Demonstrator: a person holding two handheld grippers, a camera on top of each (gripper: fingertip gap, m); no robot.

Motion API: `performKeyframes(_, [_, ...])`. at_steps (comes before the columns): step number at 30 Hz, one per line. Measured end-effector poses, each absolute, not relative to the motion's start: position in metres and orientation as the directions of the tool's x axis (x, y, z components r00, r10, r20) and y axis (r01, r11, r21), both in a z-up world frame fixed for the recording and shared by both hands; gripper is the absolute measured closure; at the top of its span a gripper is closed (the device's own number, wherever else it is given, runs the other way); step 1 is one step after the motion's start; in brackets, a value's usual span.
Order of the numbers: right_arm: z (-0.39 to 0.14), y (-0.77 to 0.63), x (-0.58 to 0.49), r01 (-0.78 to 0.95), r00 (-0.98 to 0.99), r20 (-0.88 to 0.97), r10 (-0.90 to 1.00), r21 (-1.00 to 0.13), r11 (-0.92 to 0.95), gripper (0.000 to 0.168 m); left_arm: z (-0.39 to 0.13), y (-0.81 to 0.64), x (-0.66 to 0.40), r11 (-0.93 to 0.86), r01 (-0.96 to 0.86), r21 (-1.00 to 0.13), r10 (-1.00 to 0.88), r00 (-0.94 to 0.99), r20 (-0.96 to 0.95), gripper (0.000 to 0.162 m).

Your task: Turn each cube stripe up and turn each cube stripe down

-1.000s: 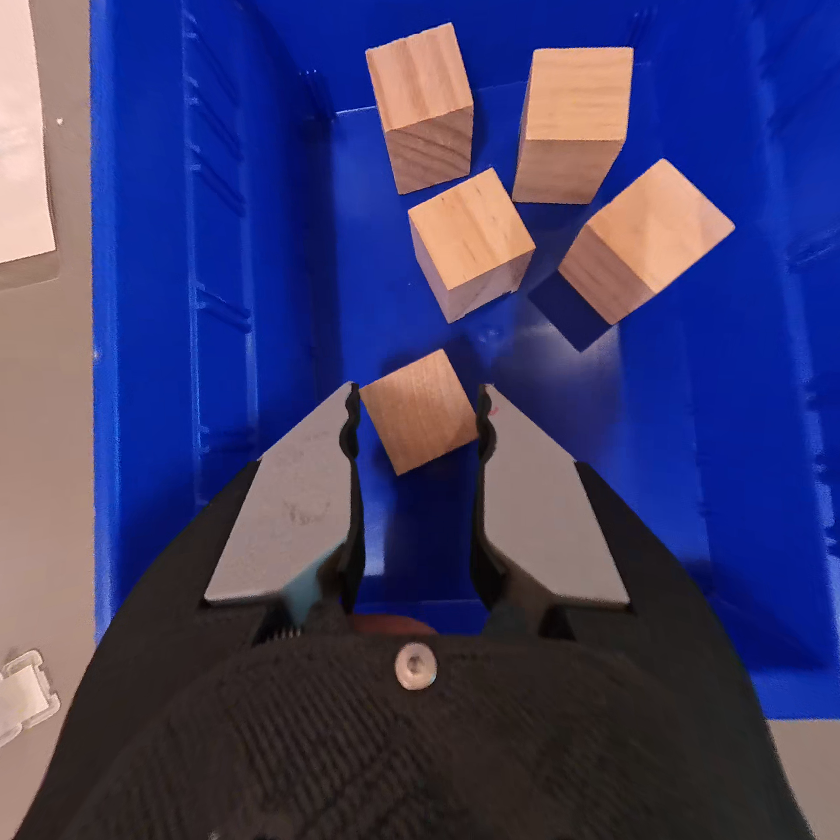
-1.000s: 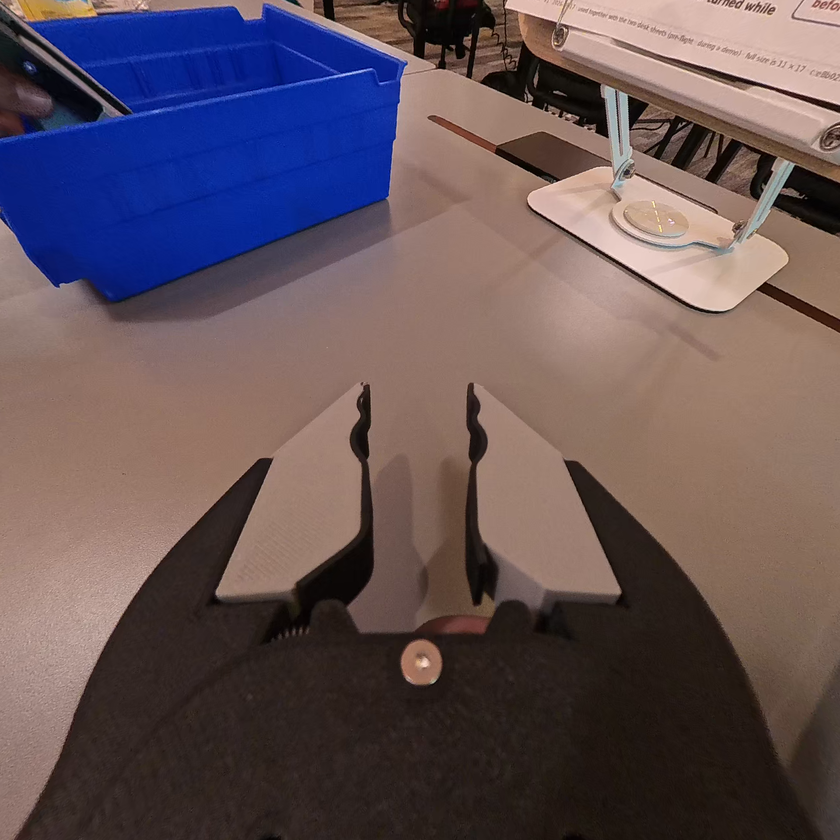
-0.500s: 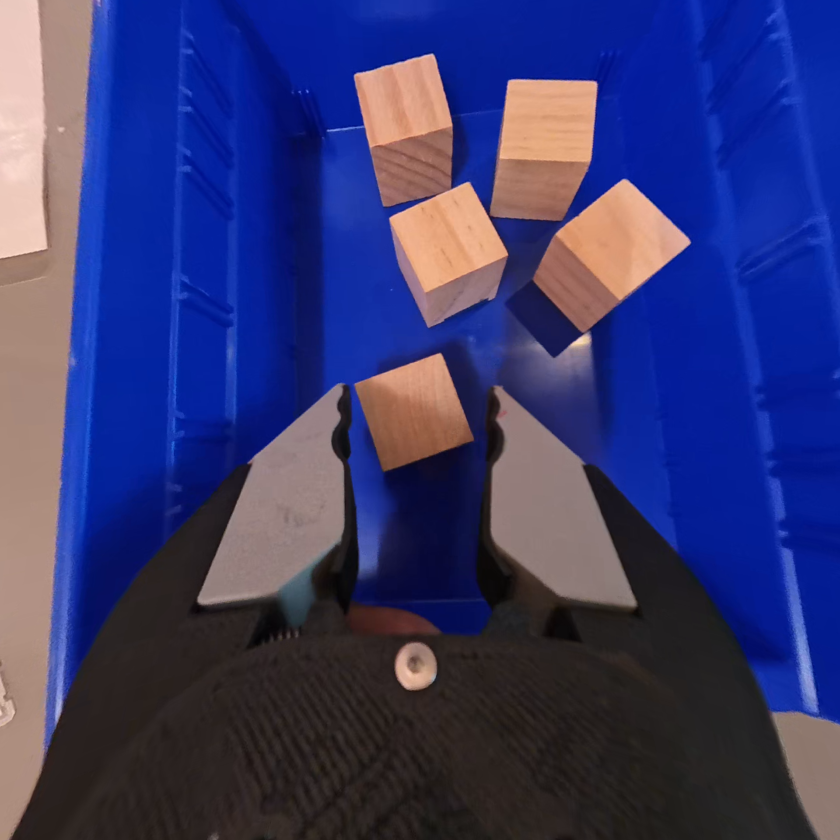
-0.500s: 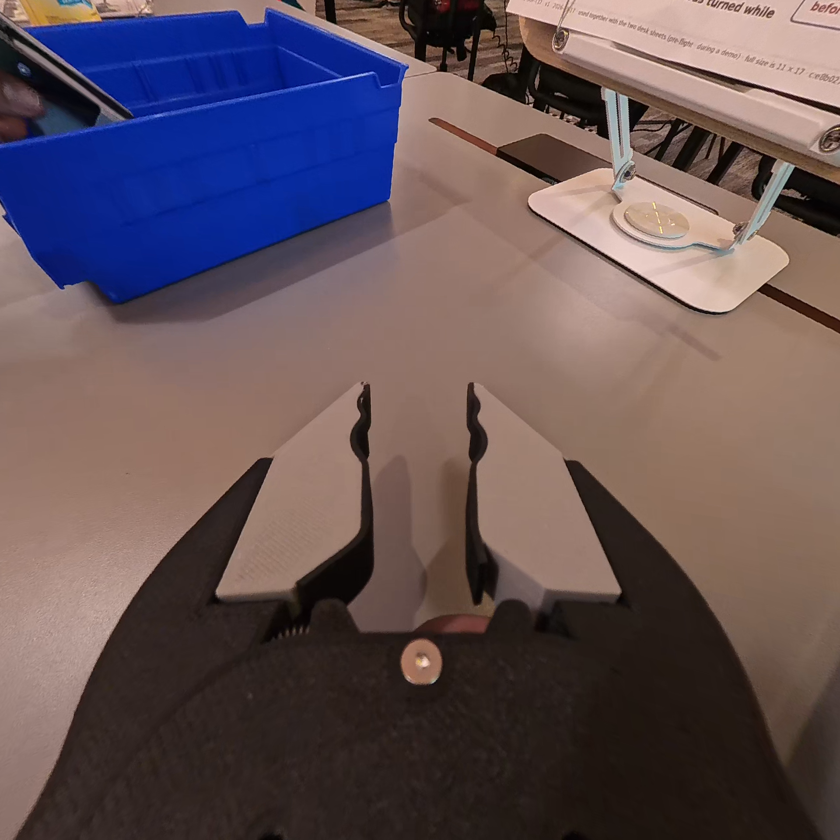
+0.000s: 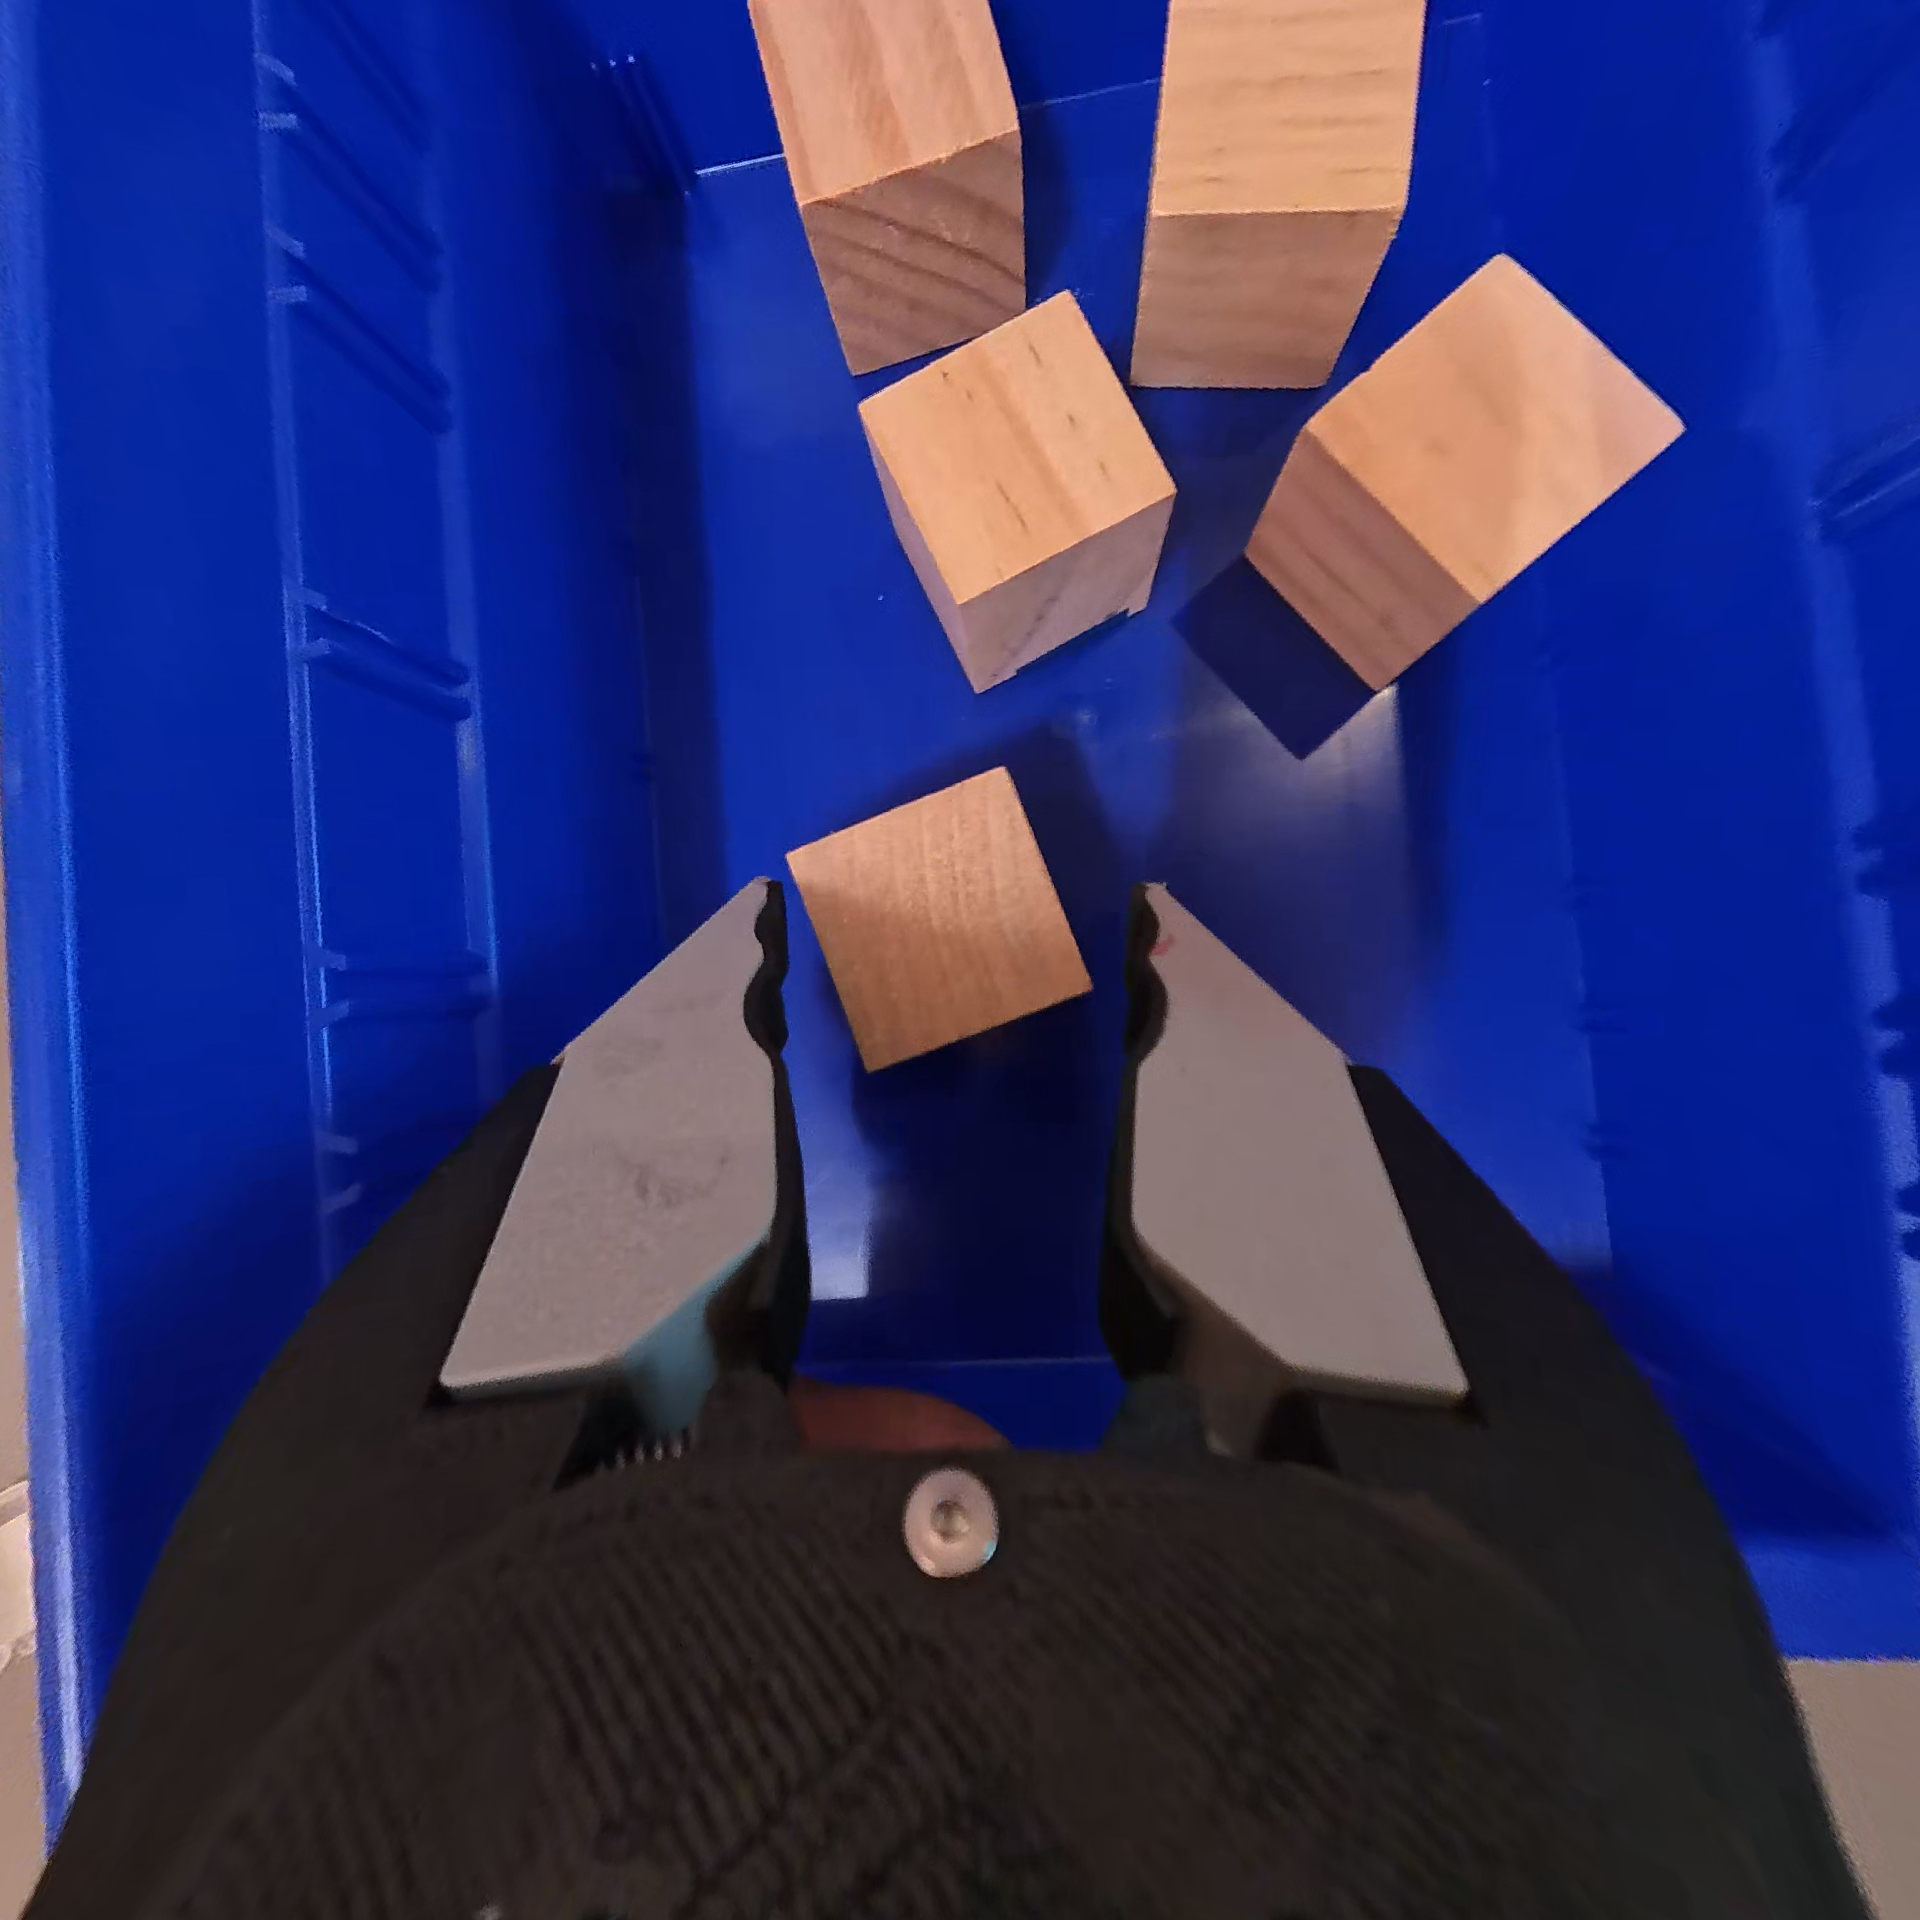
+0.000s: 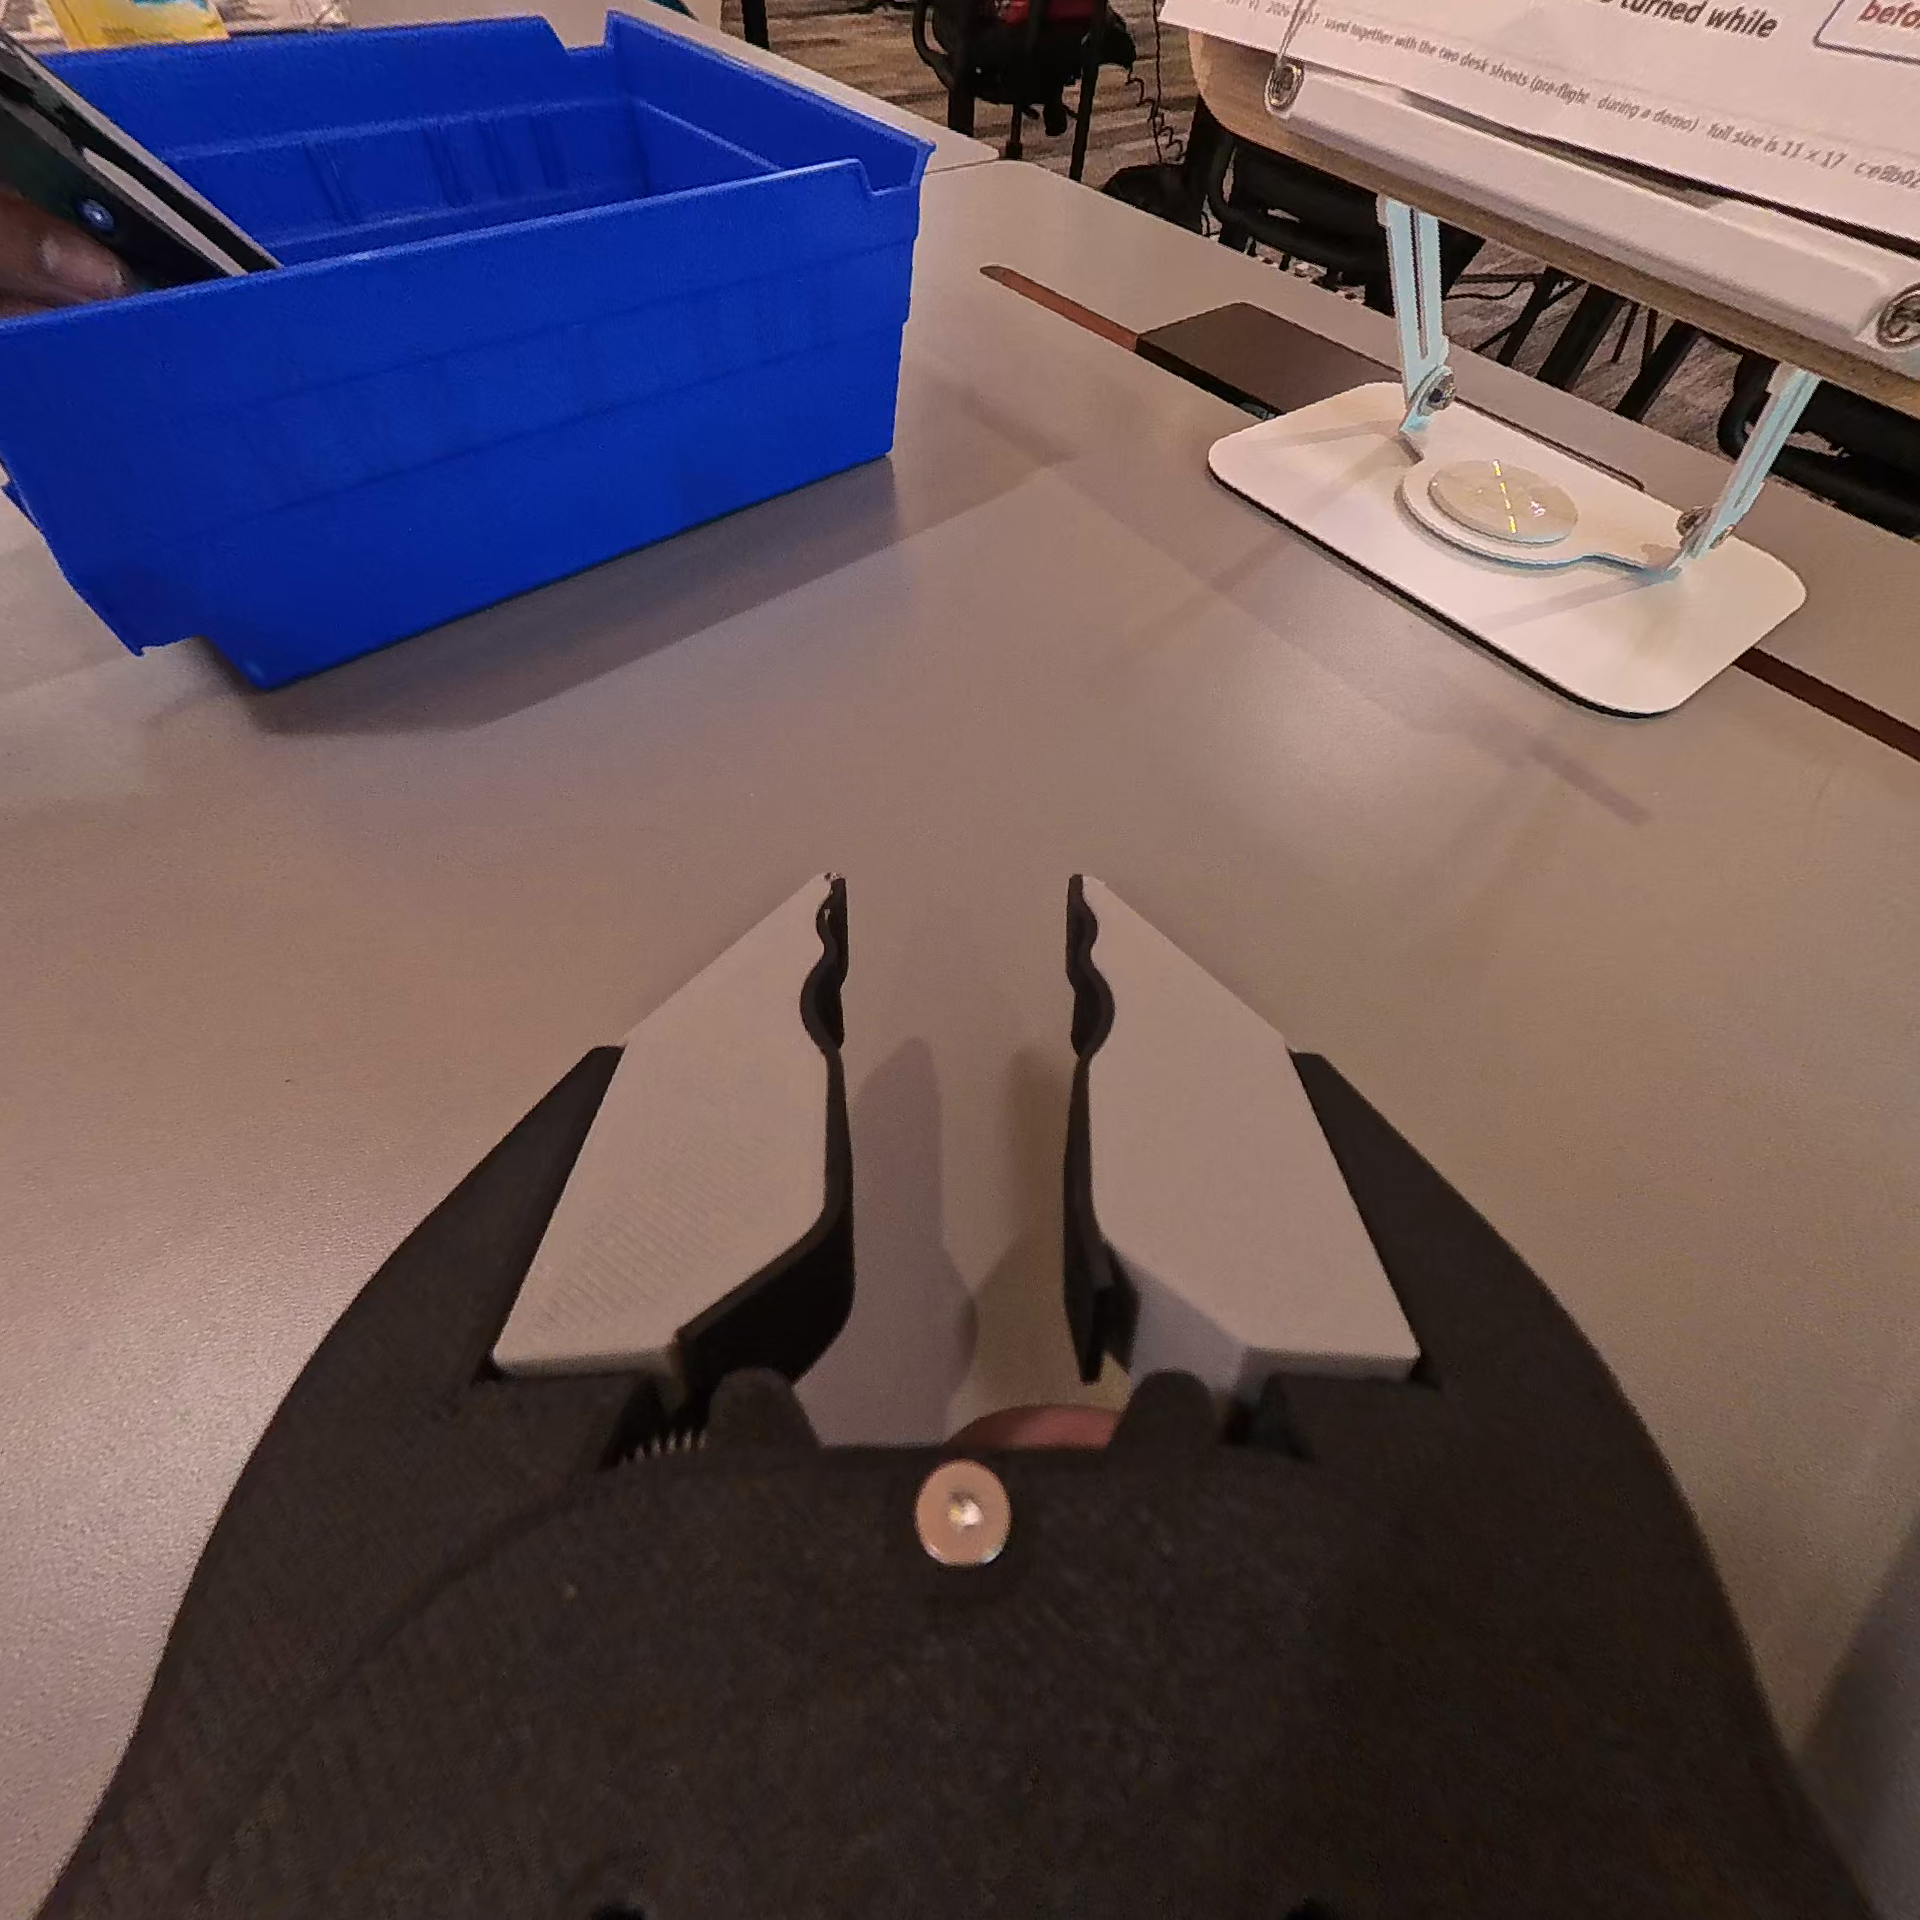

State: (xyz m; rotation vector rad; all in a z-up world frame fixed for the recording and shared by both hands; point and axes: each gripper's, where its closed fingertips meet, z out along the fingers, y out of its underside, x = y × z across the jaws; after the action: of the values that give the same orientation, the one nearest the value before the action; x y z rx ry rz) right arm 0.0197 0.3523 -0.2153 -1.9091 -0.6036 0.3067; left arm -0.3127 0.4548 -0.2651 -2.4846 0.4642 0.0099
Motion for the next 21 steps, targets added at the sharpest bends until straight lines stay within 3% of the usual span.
performKeyframes(1, [-0.215,0.352,0.02,0.268,0.839,0.063,0.54,-0.912,-0.311,0.129,-0.265,0.455,-0.313,-0.755,-0.337,-0.563,-0.33,0.937,-0.118,0.097])
performKeyframes(4, [-0.214,0.352,0.02,0.266,0.84,0.062,0.539,-0.913,-0.309,0.129,-0.266,0.454,-0.31,-0.736,-0.383,-0.558,-0.367,0.919,-0.146,0.098])
performKeyframes(6, [-0.214,0.352,0.021,0.264,0.84,0.061,0.539,-0.914,-0.309,0.129,-0.262,0.456,-0.308,-0.697,-0.422,-0.579,-0.404,0.899,-0.169,0.113])
performKeyframes(9, [-0.214,0.352,0.021,0.264,0.84,0.06,0.54,-0.914,-0.309,0.129,-0.258,0.458,-0.312,-0.664,-0.449,-0.599,-0.414,0.887,-0.206,0.115])
performKeyframes(12, [-0.215,0.352,0.02,0.268,0.837,0.061,0.544,-0.912,-0.31,0.129,-0.23,0.466,-0.314,-0.553,-0.45,-0.701,-0.384,0.884,-0.266,0.115])
performKeyframes(17, [-0.217,0.345,0.004,0.243,0.784,-0.01,0.621,-0.916,-0.32,0.128,-0.132,0.433,-0.242,-0.075,-0.403,-0.912,-0.564,0.771,-0.295,0.115])
performKeyframes(21, [-0.195,0.315,-0.028,0.041,0.529,-0.326,0.784,-0.912,-0.408,0.127,-0.077,0.334,-0.138,0.402,-0.229,-0.887,-0.768,0.443,-0.463,0.115])
